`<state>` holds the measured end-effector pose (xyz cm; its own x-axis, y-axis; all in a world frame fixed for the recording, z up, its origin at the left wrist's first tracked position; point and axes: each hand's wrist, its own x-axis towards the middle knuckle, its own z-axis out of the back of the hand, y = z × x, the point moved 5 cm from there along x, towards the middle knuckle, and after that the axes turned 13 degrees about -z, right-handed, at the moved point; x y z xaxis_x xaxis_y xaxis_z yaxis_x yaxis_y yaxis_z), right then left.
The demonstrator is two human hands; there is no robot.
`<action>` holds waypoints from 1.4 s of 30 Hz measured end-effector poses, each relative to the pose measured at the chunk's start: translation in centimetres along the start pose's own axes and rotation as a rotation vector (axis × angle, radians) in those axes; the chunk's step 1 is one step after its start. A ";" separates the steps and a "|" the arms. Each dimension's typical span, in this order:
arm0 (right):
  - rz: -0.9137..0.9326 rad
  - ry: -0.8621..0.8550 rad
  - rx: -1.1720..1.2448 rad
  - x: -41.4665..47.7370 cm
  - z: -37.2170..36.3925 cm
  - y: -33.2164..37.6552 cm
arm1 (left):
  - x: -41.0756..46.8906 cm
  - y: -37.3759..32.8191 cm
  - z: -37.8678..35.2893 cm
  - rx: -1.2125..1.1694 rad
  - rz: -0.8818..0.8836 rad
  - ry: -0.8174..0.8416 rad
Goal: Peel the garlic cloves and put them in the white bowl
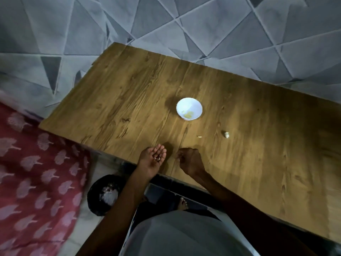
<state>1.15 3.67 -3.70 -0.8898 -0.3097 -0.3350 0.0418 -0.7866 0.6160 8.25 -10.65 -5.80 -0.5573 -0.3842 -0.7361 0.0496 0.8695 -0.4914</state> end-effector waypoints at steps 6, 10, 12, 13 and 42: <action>0.088 0.156 0.281 -3.5 -4.9 9.2 | 0.1 -2.9 5.8 -0.016 -0.082 -0.039; 0.049 0.297 0.301 -5.4 -10.3 14.3 | 0.1 -6.5 12.5 -0.137 -0.092 -0.112; 0.068 0.364 0.289 -6.4 -14.3 16.9 | 0.1 -8.4 16.6 -0.209 -0.083 -0.192; 0.088 0.379 0.273 -6.8 -15.9 18.0 | 0.3 -9.1 18.2 -0.221 -0.074 -0.221; -0.198 0.892 -0.073 5.2 -78.7 0.1 | 38.6 1.5 64.3 -0.686 -0.053 -0.430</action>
<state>32.26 -40.08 -61.47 -0.2039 -0.4393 -0.8749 -0.0183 -0.8918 0.4521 40.09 -44.15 -64.89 -0.1708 -0.3944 -0.9029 -0.5648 0.7901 -0.2383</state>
